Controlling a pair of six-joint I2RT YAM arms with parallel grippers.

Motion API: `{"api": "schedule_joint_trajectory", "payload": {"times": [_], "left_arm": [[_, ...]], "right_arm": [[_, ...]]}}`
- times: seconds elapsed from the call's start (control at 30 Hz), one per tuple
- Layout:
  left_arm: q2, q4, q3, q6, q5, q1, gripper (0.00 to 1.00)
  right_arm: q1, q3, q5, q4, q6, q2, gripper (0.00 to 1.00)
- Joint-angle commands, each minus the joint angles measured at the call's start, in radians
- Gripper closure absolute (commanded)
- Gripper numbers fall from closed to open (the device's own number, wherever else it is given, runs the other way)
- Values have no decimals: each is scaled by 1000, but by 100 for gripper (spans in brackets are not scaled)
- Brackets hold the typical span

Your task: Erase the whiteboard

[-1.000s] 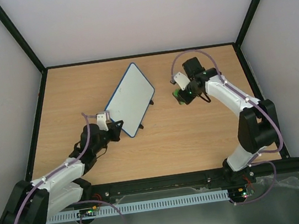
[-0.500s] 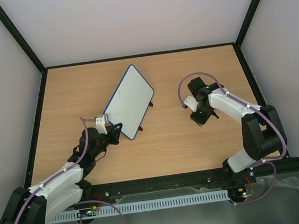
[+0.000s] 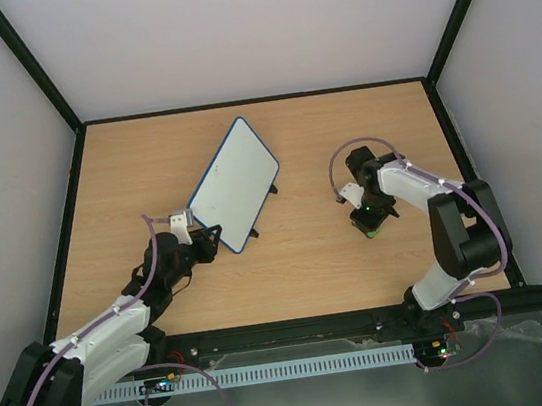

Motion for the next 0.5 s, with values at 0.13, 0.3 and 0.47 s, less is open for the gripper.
{"api": "schedule_joint_trajectory", "payload": {"times": [0.13, 0.3, 0.47], "left_arm": [[-23, -148, -33, -14, -7, -4, 62], [-35, -158, -33, -15, -15, -4, 61], [-41, -157, -33, -19, -13, -4, 61]], "right_arm": [[-41, -8, -77, 0, 1, 95, 70], [-44, -11, -77, 13, 7, 100, 57], [-44, -19, -84, 21, 12, 109, 45]]}}
